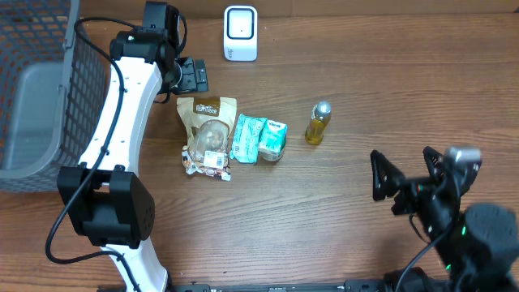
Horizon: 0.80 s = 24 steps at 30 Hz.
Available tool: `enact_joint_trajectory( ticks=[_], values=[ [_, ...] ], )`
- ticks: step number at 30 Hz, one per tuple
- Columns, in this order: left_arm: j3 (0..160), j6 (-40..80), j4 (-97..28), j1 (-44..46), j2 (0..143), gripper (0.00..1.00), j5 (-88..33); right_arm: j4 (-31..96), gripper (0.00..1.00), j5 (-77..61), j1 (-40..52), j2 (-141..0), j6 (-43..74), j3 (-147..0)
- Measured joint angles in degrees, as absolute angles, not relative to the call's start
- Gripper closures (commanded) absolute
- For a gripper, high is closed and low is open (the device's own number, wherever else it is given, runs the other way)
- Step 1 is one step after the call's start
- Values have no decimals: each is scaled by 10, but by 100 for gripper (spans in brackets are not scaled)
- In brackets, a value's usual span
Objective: Scan the item barcode
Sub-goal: 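Reach the right gripper to the yellow bottle and grasp its neck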
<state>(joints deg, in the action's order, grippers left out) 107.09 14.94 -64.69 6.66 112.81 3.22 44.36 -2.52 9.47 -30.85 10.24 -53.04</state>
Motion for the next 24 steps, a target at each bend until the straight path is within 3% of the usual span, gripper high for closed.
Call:
enact_joint_trajectory(
  ticks=[10, 24],
  values=[
    [1071, 149, -647, 67, 1128, 0, 32, 704, 0, -26, 95, -647, 77, -937],
    [1071, 149, -647, 68, 1128, 0, 32, 712, 0, -26, 95, -864, 83, -966]
  ],
)
